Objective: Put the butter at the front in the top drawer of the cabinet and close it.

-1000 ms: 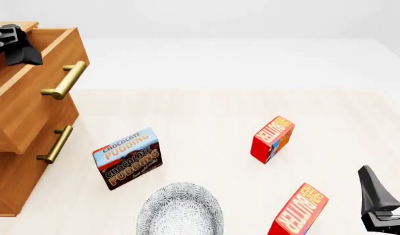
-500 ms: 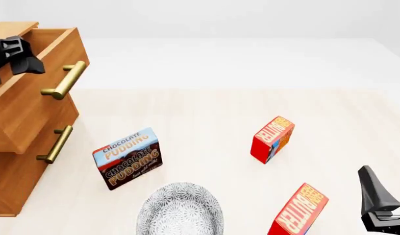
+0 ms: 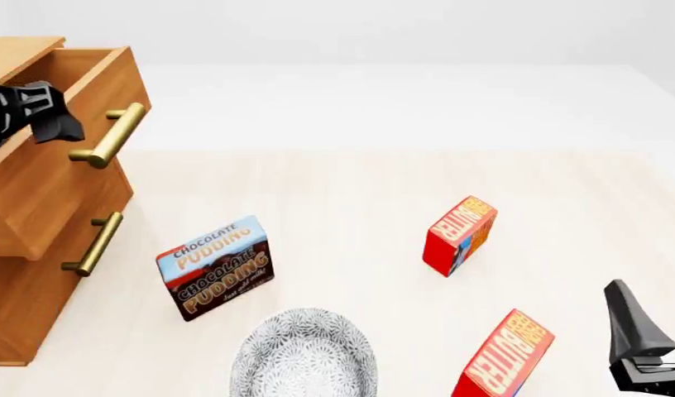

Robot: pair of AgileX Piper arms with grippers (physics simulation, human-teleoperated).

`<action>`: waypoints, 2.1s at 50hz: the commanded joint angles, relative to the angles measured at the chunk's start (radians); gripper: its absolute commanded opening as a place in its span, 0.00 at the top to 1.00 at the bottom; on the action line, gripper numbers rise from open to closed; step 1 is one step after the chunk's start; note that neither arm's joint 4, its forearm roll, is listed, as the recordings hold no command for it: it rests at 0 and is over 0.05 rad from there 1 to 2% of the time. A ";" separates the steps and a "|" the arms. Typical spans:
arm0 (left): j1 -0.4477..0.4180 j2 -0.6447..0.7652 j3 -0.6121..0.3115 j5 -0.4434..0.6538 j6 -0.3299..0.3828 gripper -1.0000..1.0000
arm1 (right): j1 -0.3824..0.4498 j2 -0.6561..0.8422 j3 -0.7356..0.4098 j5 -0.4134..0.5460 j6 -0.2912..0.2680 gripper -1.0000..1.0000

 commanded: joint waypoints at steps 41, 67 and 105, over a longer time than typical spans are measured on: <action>-0.197 0.029 0.076 -0.029 -0.033 0.00 | 0.000 -0.008 0.002 0.006 -0.001 0.00; -0.305 0.072 0.040 -0.040 -0.046 0.00 | 0.000 -0.008 0.002 0.006 -0.001 0.00; -0.424 0.137 0.009 -0.058 -0.065 0.00 | 0.000 -0.008 0.002 0.006 -0.001 0.00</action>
